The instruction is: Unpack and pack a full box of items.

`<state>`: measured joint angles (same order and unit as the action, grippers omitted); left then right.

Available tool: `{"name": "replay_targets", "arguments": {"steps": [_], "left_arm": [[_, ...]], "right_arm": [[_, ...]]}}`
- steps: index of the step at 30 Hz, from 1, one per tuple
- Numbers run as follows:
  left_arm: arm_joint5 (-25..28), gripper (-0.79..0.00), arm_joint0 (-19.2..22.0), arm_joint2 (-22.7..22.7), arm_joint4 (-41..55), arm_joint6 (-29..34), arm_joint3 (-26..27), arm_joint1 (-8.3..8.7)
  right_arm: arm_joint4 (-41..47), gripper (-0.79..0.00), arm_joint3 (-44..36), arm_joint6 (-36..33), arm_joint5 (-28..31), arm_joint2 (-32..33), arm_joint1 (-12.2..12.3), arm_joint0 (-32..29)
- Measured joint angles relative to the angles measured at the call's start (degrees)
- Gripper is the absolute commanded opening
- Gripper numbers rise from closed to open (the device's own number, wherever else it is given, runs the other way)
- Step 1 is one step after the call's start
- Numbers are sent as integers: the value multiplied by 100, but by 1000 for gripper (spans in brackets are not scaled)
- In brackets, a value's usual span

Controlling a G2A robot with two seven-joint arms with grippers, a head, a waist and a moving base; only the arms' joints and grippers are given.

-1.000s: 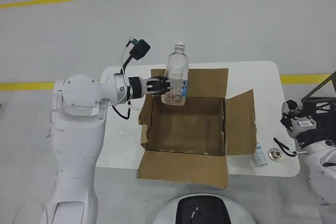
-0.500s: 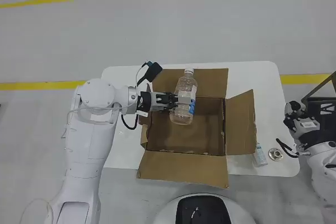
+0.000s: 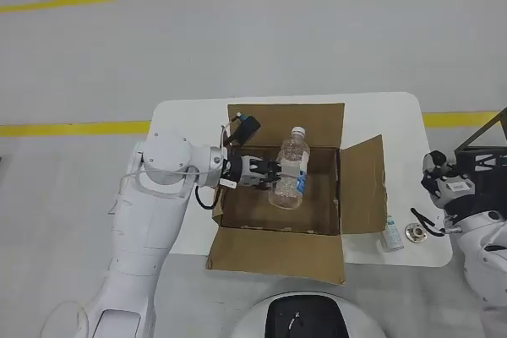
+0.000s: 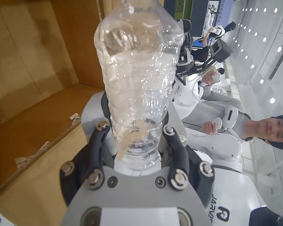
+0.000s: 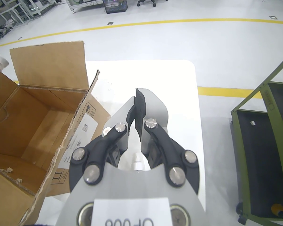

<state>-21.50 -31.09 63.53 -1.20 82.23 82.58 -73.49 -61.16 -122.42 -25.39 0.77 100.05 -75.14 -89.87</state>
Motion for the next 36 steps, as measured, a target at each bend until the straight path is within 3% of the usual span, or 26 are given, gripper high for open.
{"name": "replay_targets", "arguments": {"steps": [7,12,30,36], "left_arm": [[-297,-785,55,-722,-1221,-241,59,155],[-388,-785,152,-1037,-1459,-332,101,296],[-750,-785,652,-2099,-1141,-692,47,1006],[-774,-785,669,-2129,-1043,-717,60,1028]], "right_arm": [[39,-785,-28,47,-7,4,13,-71],[77,-785,-36,89,1,-6,21,-91],[139,-785,-29,133,47,-36,58,-108],[153,-785,-41,128,28,-26,70,-110]]}}
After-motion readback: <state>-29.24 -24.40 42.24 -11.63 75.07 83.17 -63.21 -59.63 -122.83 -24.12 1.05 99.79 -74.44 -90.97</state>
